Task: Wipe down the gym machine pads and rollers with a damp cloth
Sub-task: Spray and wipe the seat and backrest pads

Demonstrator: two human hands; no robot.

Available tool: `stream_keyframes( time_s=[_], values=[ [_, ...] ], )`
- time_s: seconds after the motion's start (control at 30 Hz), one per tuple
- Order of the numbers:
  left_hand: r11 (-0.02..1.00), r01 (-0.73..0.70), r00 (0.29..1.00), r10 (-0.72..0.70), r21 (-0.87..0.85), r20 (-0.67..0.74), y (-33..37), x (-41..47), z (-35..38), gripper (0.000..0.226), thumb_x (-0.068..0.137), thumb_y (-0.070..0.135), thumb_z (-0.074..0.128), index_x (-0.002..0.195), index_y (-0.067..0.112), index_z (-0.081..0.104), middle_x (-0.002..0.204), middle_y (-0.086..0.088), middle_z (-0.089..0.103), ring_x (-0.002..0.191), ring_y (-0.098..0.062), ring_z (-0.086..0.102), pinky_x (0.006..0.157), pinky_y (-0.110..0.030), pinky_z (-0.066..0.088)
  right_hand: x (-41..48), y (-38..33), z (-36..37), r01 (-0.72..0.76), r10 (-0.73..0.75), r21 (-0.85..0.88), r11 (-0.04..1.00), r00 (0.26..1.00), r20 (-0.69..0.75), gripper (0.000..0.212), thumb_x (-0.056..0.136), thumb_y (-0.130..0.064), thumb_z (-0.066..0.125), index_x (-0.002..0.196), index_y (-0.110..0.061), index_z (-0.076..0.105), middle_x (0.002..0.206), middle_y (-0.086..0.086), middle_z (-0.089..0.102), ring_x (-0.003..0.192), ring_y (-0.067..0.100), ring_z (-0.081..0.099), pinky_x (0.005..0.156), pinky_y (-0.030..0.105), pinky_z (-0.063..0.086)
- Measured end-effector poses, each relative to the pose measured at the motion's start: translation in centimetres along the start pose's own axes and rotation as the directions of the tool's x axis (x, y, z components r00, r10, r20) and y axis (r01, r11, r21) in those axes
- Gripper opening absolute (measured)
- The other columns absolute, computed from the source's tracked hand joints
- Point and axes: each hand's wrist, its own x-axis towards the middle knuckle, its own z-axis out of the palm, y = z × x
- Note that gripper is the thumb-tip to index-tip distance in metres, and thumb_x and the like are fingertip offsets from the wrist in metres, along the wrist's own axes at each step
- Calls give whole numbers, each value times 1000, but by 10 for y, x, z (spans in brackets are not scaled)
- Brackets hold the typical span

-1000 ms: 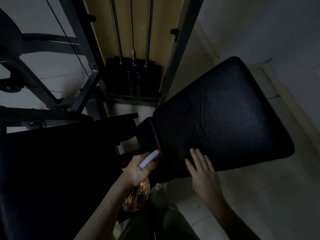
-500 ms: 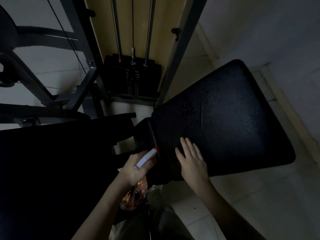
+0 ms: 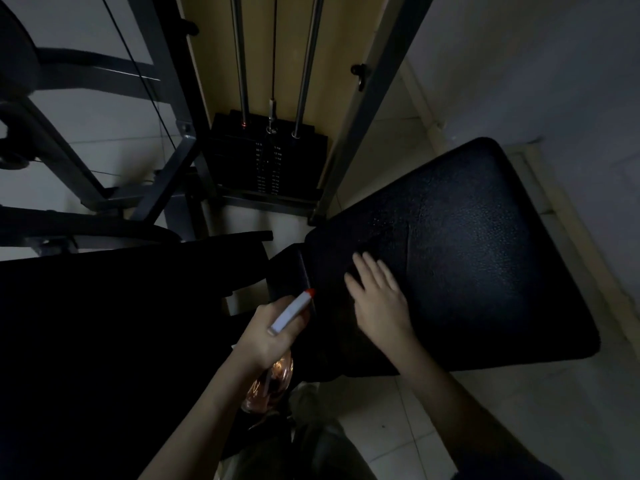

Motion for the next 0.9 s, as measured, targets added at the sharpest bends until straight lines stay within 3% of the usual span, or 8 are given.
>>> stream_keyframes(
  time_s=[0.1, 0.27, 0.33, 0.43, 0.5, 0.57, 0.8, 0.9],
  values=[
    [1000, -16, 999, 16, -15, -43, 2, 5, -2, 55, 76, 50, 53, 102, 3, 64, 85, -18, 68, 77, -30, 64, 72, -47, 51, -10, 11, -8, -35, 35, 55, 998, 999, 0, 48, 63, 1, 76, 110, -9, 68, 134, 19, 52, 125, 33, 49, 111, 43, 30],
    [999, -36, 995, 33, -34, -96, 8, 16, -6, 33, 76, 45, 54, 91, 17, 62, 91, -22, 67, 79, -34, 63, 71, -43, 51, 30, 37, -42, -255, 259, 47, 966, 943, -211, 48, 75, 4, 62, 122, -6, 59, 142, 21, 43, 133, 36, 38, 113, 43, 20],
    [999, -46, 991, 43, -19, -126, 8, 22, -8, 34, 82, 37, 58, 94, 5, 63, 88, -24, 66, 77, -35, 63, 68, -43, 51, 51, 36, -45, -320, 327, 67, 945, 915, -237, 50, 75, 2, 61, 125, -6, 58, 143, 21, 42, 134, 36, 37, 112, 44, 19],
    [997, -71, 984, 72, 11, -161, 11, 31, -9, 31, 83, 28, 56, 93, -2, 61, 74, -14, 62, 59, -14, 58, 55, -25, 45, 52, 21, -24, -182, 184, 30, 983, 972, -147, 49, 72, -4, 70, 120, -7, 62, 139, 19, 47, 131, 35, 41, 113, 42, 19],
    [997, -83, 982, 83, 6, -167, 15, 37, -10, 17, 87, 23, 58, 84, 6, 59, 68, -4, 57, 55, -4, 53, 52, -17, 41, 31, 14, -11, -24, 24, 5, 1000, 998, -53, 46, 68, -5, 75, 113, -8, 66, 134, 18, 53, 127, 34, 47, 112, 42, 24],
    [994, -110, 979, 109, 4, -173, 18, 40, -10, 14, 91, 17, 59, 78, 16, 55, 66, 2, 54, 53, -2, 52, 50, -15, 39, 14, 19, -12, 28, -28, 4, 1000, 999, -27, 44, 66, -1, 74, 110, -7, 68, 131, 19, 55, 125, 34, 49, 111, 44, 27],
    [991, -131, 974, 123, -32, -193, 15, 42, -11, 17, 84, 25, 56, 85, 9, 59, 67, 3, 56, 56, -3, 52, 53, -19, 42, 65, 48, -49, -274, 272, 23, 961, 933, -236, 44, 75, 3, 61, 118, -6, 62, 139, 23, 45, 132, 39, 39, 112, 45, 20],
    [994, -107, 976, 103, -12, -193, 6, 41, -10, 23, 84, 29, 56, 88, 7, 60, 70, 1, 58, 58, -3, 53, 55, -17, 42, 102, 28, -26, -214, 211, 7, 977, 959, -188, 36, 69, -2, 75, 104, -8, 68, 131, 22, 53, 125, 39, 47, 108, 47, 29]
  ],
)
